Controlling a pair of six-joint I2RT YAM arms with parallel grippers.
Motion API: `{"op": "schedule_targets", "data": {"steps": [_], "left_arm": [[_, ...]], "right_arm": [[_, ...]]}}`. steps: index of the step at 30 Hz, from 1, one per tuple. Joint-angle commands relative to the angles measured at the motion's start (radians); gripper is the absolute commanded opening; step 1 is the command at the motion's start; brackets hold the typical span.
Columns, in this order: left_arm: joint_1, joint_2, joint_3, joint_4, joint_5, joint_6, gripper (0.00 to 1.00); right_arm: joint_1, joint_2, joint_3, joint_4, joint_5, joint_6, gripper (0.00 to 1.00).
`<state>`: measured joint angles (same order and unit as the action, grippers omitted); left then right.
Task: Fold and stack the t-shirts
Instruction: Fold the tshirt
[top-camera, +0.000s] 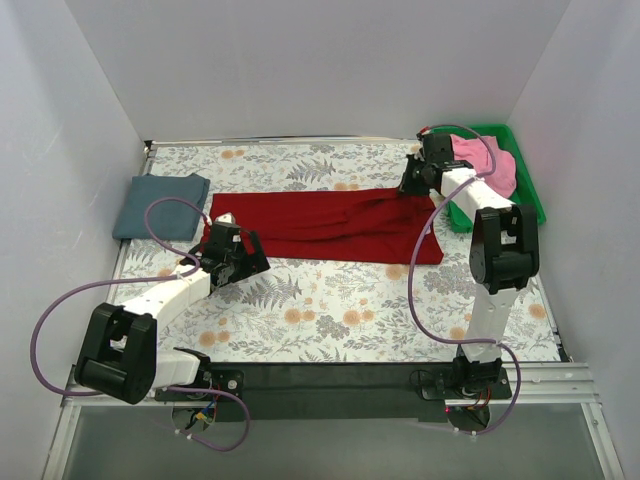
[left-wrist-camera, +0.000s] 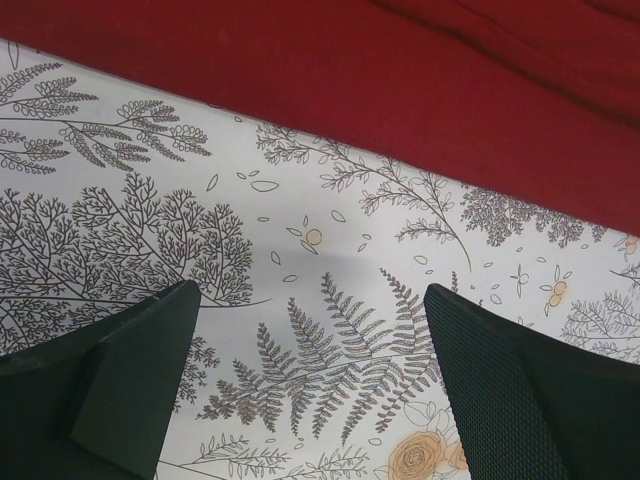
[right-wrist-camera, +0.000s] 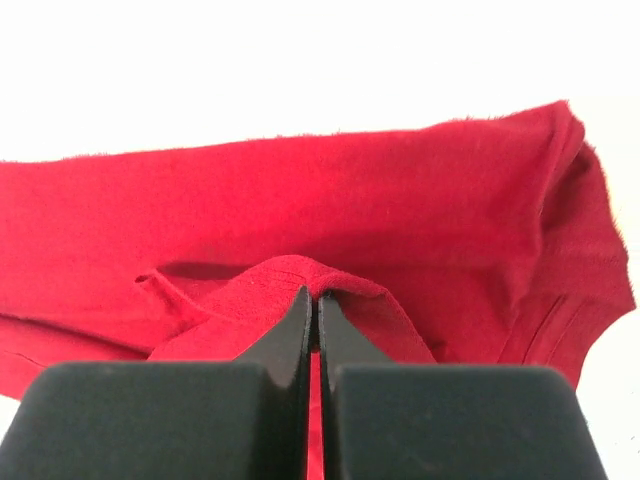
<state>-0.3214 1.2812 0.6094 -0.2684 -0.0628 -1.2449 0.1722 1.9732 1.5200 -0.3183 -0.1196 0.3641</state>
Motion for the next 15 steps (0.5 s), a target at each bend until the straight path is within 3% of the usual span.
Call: {"op": "schedule_targets", "data": {"steps": [1,11,15], "left_arm": [[-0.004,-0.005,0.007,0.012,-0.005,0.012,0.87],[-0.004,-0.006,0.007,0.012,-0.008,0.01,0.87],[-0.004,-0.008,0.006,0.012,-0.009,0.01,0.87]], "right_arm": [[-0.013,0.012,0.075,0.03,0.017,0.007,0.01],[-0.046,0.055,0.068,0.133,-0.048,0.038,0.01],[-0.063,0.058,0.016,0.169,-0.038,0.085,0.06]]}}
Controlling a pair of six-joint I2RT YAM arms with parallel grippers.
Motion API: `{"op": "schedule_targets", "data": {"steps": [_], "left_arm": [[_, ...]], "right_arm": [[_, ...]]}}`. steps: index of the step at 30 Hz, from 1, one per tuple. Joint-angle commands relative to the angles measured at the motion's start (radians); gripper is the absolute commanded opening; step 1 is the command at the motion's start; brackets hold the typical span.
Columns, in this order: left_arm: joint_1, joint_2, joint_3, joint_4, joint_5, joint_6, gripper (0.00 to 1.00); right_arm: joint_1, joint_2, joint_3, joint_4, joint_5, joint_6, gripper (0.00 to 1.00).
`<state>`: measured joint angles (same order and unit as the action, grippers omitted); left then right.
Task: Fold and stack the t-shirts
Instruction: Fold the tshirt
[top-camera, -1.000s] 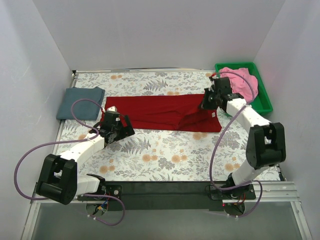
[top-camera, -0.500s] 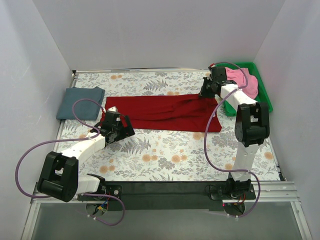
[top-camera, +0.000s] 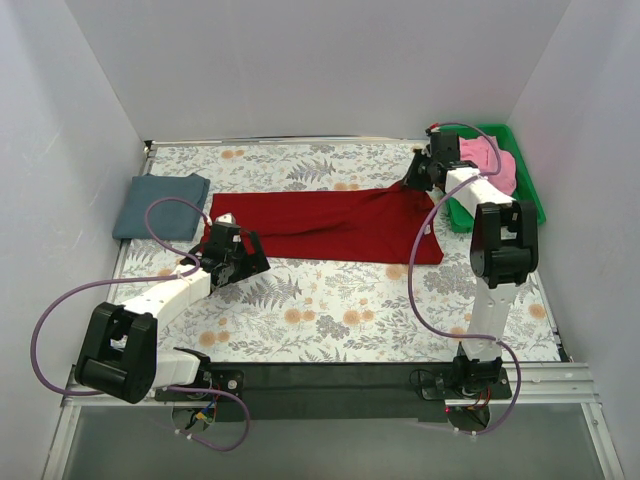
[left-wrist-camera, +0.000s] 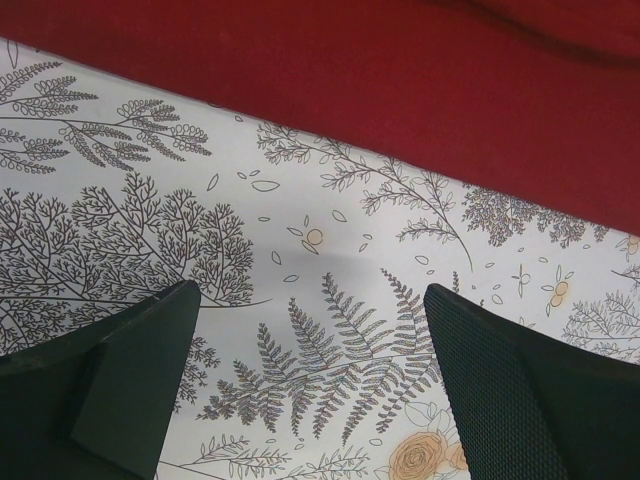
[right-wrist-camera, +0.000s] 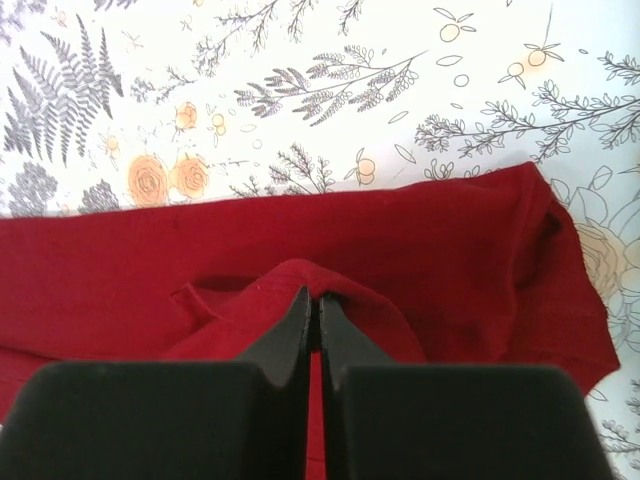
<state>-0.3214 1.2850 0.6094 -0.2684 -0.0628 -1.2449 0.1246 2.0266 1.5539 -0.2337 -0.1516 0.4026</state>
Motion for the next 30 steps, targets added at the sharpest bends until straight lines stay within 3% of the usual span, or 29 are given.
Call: {"op": "schedule_targets", "data": {"steps": [1,2,4,7,11,19,30], "left_arm": [[-0.004,-0.01,0.004,0.012,-0.009,0.01,0.87],[-0.004,-0.01,0.004,0.012,-0.009,0.009,0.87],[-0.004,-0.009,0.006,0.011,-0.011,0.009,0.87],[-0.004,-0.012,0.007,0.005,-0.031,-0.004,0.87],[-0.001,0.003,0.098,-0.051,-0.159,-0.062,0.84],[0.086,0.152,0.257,-0.078,-0.31,-0.159,0.69],[0.192,0.405,0.395,-0.074,-0.318,-0.171,0.64]], "right_arm": [[-0.023,0.003,-0.041,0.108,-0.002,0.054,0.09],[-0.028,0.001,-0.054,0.118,-0.011,0.068,0.11],[-0.034,-0.005,-0.054,0.128,-0.011,0.062,0.33],[-0.034,-0.067,-0.08,0.106,-0.011,0.027,0.48],[-0.034,-0.285,-0.273,0.037,0.035,-0.018,0.48],[-0.042,-0.489,-0.554,0.007,-0.008,-0.039,0.44],[-0.089,-0.479,-0.719,0.043,-0.049,-0.015,0.38]]}}
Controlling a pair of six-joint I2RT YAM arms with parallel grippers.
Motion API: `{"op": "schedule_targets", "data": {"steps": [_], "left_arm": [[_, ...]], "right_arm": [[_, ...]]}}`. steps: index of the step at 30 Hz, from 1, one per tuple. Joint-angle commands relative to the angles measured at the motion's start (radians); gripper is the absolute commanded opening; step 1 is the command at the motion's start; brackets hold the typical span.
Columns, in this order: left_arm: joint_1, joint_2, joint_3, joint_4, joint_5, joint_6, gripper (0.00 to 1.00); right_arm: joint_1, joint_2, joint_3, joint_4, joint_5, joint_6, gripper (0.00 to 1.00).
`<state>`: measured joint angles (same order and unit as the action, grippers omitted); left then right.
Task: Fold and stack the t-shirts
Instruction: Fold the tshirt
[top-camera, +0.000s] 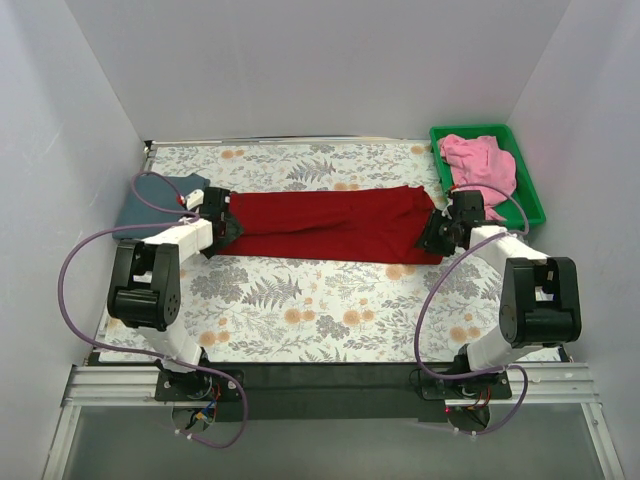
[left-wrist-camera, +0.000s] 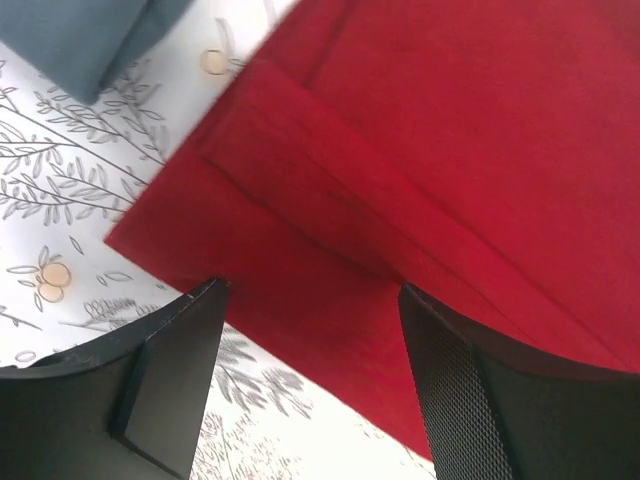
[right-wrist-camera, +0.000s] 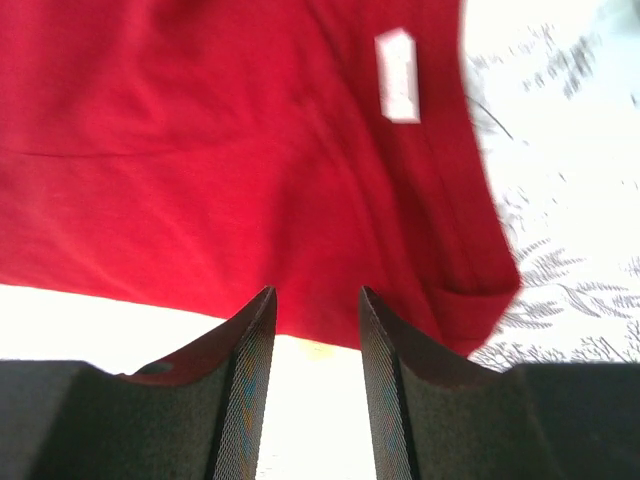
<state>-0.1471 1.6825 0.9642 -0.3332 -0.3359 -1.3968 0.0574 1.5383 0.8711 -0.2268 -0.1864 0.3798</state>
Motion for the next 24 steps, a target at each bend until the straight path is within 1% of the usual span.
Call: {"op": "schedule_targets", "data": {"steps": [1,4,5,10,12,15,16,19,20,22,23,24], "left_arm": [[0.02,0.016,0.042,-0.016,-0.046,-0.022,0.64],[0.024,0.037,0.041,-0.029,-0.057,-0.027,0.64],[0.024,0.045,0.035,-0.035,-0.06,-0.027,0.64],[0.024,0.051,0.005,-0.13,-0.058,-0.06,0.64],[0.024,0.036,-0.04,-0.145,-0.038,-0.073,0.64],[0.024,-0.029,-0.106,-0.171,-0.014,-0.093,0.64],[0.024,-0.082,-0.151,-0.196,-0.011,-0.099,0.64],[0.024,-0.179,-0.24,-0.262,0.006,-0.136,0.65],[0.024,-0.26,-0.258,-0.277,0.012,-0.143,0.65],[0.024,-0.343,-0.3,-0.321,0.034,-0.163,0.65],[0.021,-0.433,-0.314,-0.332,0.028,-0.165,0.67],[0.021,-0.47,-0.314,-0.333,0.028,-0.165,0.68]], "right_arm": [[-0.028,0.013,-0.047,0.038,-0.01,0.01,0.38],[-0.047,0.023,-0.092,0.041,0.048,0.019,0.38],[-0.077,0.028,-0.104,0.044,0.065,0.021,0.38],[-0.125,0.042,-0.15,0.038,0.082,0.028,0.38],[-0.139,0.023,-0.178,0.012,0.09,0.033,0.38],[-0.159,-0.01,-0.22,-0.041,0.1,0.033,0.38],[-0.165,-0.045,-0.233,-0.057,0.103,0.031,0.38],[-0.188,-0.151,-0.3,-0.123,0.12,0.027,0.39],[-0.192,-0.182,-0.317,-0.15,0.14,0.027,0.39],[-0.192,-0.272,-0.351,-0.178,0.151,0.024,0.4],[-0.194,-0.33,-0.365,-0.199,0.143,0.013,0.4],[-0.192,-0.36,-0.365,-0.201,0.143,0.002,0.4]]}}
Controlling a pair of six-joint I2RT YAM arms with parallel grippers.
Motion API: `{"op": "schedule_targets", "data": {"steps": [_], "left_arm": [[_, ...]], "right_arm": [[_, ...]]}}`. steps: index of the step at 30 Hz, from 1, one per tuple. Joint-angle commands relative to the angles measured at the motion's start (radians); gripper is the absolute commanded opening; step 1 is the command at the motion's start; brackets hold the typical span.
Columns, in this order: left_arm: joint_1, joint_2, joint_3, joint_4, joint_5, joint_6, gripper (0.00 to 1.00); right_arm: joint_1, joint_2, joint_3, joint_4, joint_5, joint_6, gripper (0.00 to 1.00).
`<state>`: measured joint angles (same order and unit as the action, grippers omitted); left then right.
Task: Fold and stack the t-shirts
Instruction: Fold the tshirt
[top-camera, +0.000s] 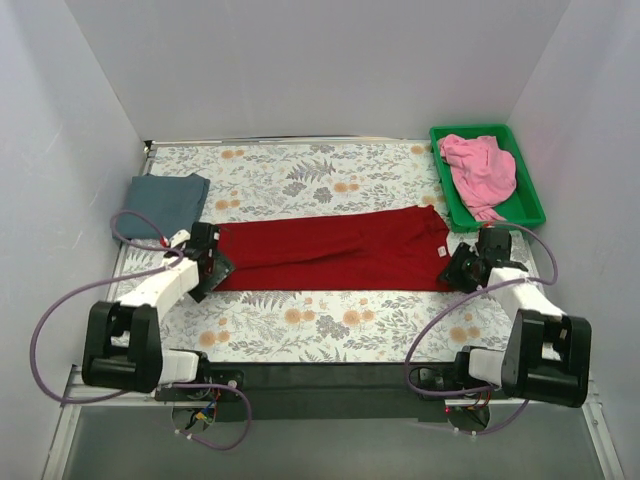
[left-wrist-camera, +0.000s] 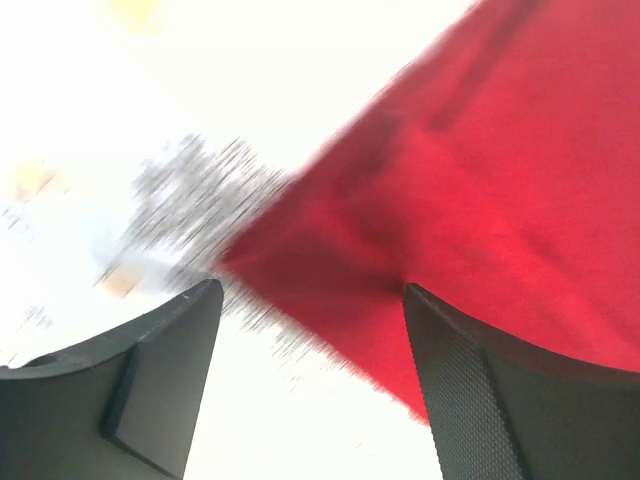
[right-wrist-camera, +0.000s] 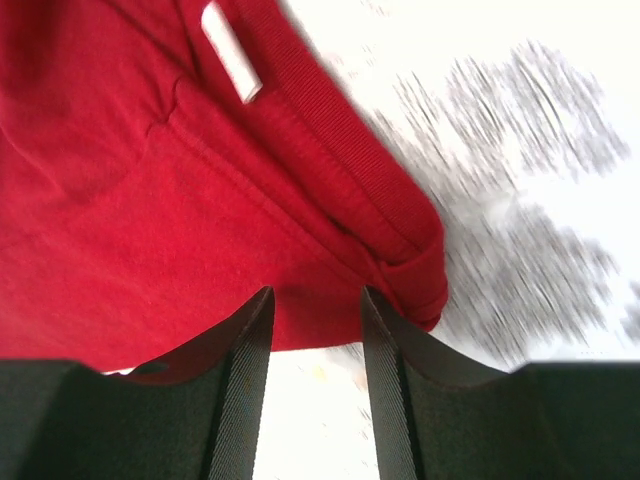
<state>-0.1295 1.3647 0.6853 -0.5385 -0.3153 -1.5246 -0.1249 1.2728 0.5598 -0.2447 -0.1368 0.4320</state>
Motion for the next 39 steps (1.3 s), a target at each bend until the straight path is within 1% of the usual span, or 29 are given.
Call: {"op": "schedule_targets", "data": {"steps": [1,2,5,8,9,11,12,14,15,17,18,20,21,22,23,24,26,27,29,33,39], "left_arm": [[0.004,-0.189,-0.036,-0.126,0.004,-0.028,0.7],[0.004,-0.232,-0.029,-0.123,0.002,-0.023,0.71],[0.004,-0.248,0.003,-0.124,0.027,-0.014,0.75],[0.002,-0.23,0.043,-0.104,0.079,-0.029,0.78],[0.002,-0.216,0.057,-0.094,0.09,-0.034,0.79],[0.001,-0.191,0.068,-0.065,0.12,-0.04,0.81],[-0.005,-0.178,0.078,-0.057,0.133,-0.046,0.81],[-0.015,-0.132,0.092,-0.038,0.156,-0.061,0.82],[-0.022,-0.115,0.1,-0.031,0.16,-0.077,0.82],[-0.027,-0.07,0.111,-0.018,0.169,-0.095,0.82],[-0.033,-0.058,0.115,-0.012,0.177,-0.112,0.82],[-0.041,-0.027,0.12,0.003,0.176,-0.129,0.82],[-0.047,-0.02,0.122,0.009,0.176,-0.138,0.82],[-0.05,-0.009,0.126,0.017,0.174,-0.152,0.82],[-0.051,0.008,0.126,0.021,0.173,-0.16,0.82],[-0.053,0.019,0.129,0.025,0.174,-0.166,0.82],[-0.059,0.037,0.14,0.035,0.173,-0.181,0.82],[-0.061,0.057,0.145,0.037,0.173,-0.184,0.82],[-0.064,0.074,0.161,0.037,0.174,-0.193,0.82],[-0.067,0.108,0.186,0.037,0.163,-0.197,0.82],[-0.067,0.116,0.207,0.028,0.137,-0.19,0.82]], "right_arm": [[-0.007,-0.122,-0.052,-0.183,0.086,-0.061,0.41],[-0.007,-0.151,-0.043,-0.185,0.079,-0.071,0.42],[0.025,-0.239,0.031,-0.195,0.075,-0.11,0.44],[0.111,-0.282,0.115,-0.16,0.04,-0.15,0.47],[0.193,-0.274,0.141,-0.148,0.039,-0.182,0.48],[0.284,-0.245,0.211,-0.122,0.034,-0.231,0.5],[0.377,-0.196,0.235,-0.105,0.039,-0.284,0.5],[0.467,-0.132,0.311,-0.094,0.06,-0.338,0.51],[0.541,-0.069,0.333,-0.091,0.077,-0.375,0.51],[0.602,-0.015,0.376,-0.071,0.103,-0.413,0.52],[0.651,0.032,0.412,-0.064,0.108,-0.439,0.52],[0.698,0.077,0.44,-0.028,0.108,-0.504,0.52],[0.743,0.121,0.454,-0.019,0.108,-0.565,0.53],[0.761,0.149,0.488,-0.013,0.099,-0.597,0.56],[0.778,0.178,0.512,-0.015,0.083,-0.654,0.56],[0.812,0.232,0.532,-0.018,0.086,-0.682,0.57],[0.846,0.281,0.583,-0.015,0.104,-0.729,0.6],[0.872,0.333,0.6,-0.013,0.108,-0.762,0.61],[0.896,0.384,0.652,-0.015,0.123,-0.794,0.61],[0.949,0.506,0.715,-0.013,0.163,-0.829,0.61],[0.962,0.635,0.781,-0.008,0.183,-0.845,0.61]]}}
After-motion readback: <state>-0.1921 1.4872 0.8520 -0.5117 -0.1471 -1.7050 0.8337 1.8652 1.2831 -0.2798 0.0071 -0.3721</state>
